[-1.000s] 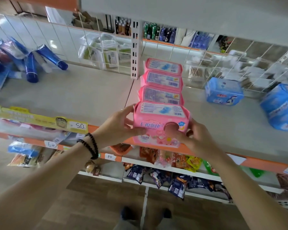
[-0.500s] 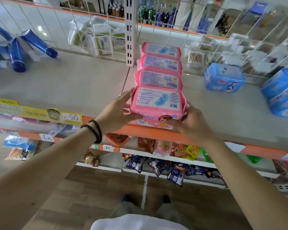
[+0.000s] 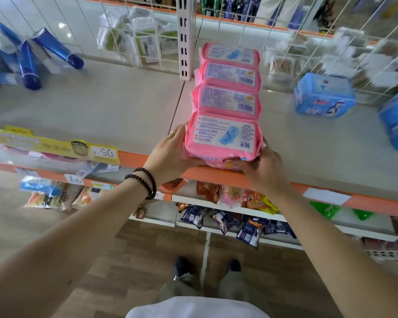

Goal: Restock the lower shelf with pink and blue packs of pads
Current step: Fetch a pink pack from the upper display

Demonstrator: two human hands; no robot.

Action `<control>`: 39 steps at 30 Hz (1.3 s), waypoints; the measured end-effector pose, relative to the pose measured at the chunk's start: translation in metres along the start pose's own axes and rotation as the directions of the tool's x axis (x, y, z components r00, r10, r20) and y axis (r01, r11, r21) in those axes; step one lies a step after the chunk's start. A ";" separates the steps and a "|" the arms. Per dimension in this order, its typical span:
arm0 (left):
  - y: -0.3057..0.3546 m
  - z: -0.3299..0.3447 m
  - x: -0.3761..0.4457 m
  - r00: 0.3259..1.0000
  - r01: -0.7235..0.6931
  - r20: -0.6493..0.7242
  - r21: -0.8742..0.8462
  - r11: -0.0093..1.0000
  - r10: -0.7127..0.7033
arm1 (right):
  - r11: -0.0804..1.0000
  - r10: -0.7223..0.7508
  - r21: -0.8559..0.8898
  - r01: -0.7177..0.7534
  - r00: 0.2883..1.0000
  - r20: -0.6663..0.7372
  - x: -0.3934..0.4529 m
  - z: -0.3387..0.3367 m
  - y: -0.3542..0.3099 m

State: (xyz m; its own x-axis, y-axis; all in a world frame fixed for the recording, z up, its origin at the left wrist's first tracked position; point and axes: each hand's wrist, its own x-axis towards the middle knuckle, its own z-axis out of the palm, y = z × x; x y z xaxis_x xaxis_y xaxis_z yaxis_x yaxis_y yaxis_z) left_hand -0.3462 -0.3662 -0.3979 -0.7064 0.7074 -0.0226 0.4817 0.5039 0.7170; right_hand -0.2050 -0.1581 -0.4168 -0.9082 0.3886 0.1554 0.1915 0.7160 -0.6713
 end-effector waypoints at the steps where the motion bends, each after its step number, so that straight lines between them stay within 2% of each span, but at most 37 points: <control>1: -0.002 0.000 -0.001 1.000 0.024 0.017 0.005 1.000 -0.024 | 1.000 0.022 0.000 -0.022 1.000 0.015 -0.001 -0.002 0.000; 5: -0.003 -0.005 -0.012 0.997 0.058 0.051 -0.036 0.998 -0.056 | 0.992 0.050 0.115 -0.059 0.996 0.072 -0.011 -0.010 -0.007; 8: 0.002 -0.006 -0.028 1.000 0.005 -0.019 -0.073 0.997 -0.006 | 0.982 0.027 0.187 -0.027 1.000 0.000 -0.022 -0.016 -0.018; 10: 0.007 -0.008 -0.034 0.996 -0.071 -0.059 -0.055 0.996 0.067 | 0.983 -0.074 0.162 0.089 0.993 -0.097 -0.025 -0.017 -0.026; 12: 0.013 -0.009 -0.035 0.987 -0.140 -0.082 0.005 0.990 0.140 | 0.983 -0.137 0.103 0.150 0.982 -0.130 -0.023 -0.018 -0.033; 15: 0.026 -0.009 -0.026 0.978 -0.172 -0.099 0.110 0.979 0.182 | 0.990 -0.138 -0.050 0.134 0.986 -0.093 -0.015 -0.023 -0.040; 18: 0.035 -0.012 -0.014 0.977 -0.172 -0.089 0.200 0.965 0.193 | 0.973 -0.170 -0.158 0.169 0.985 0.008 -0.005 -0.030 -0.037; 21: 0.034 -0.013 -0.007 0.981 -0.164 -0.065 0.214 0.963 0.182 | 0.978 -0.136 -0.152 0.141 0.990 0.042 0.000 -0.032 -0.037; 25: 0.030 -0.012 -0.009 0.980 -0.181 -0.043 0.221 0.958 0.195 | 0.981 -0.170 -0.085 0.173 0.984 0.047 -0.005 -0.029 -0.043; 28: 0.032 -0.010 -0.010 0.982 -0.175 -0.029 0.255 0.951 0.189 | 0.975 -0.166 -0.141 0.169 0.985 0.039 -0.005 -0.026 -0.043; 34: 0.036 -0.003 -0.004 0.978 -0.152 -0.095 0.285 0.946 0.186 | 0.956 -0.089 -0.276 0.095 0.995 0.034 0.007 -0.027 -0.041; 39: 0.044 -0.008 -0.015 0.982 -0.152 -0.061 0.325 0.933 0.181 | 0.976 -0.086 -0.196 0.100 0.993 0.076 0.000 -0.031 -0.042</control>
State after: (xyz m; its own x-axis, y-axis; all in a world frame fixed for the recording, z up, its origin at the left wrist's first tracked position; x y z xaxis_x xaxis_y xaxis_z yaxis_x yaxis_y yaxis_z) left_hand -0.3183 -0.3586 -0.3603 -0.6380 0.7554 0.1494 0.7253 0.5243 0.4460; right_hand -0.2020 -0.1705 -0.3662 -0.9470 0.2800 0.1572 0.1689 0.8508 -0.4976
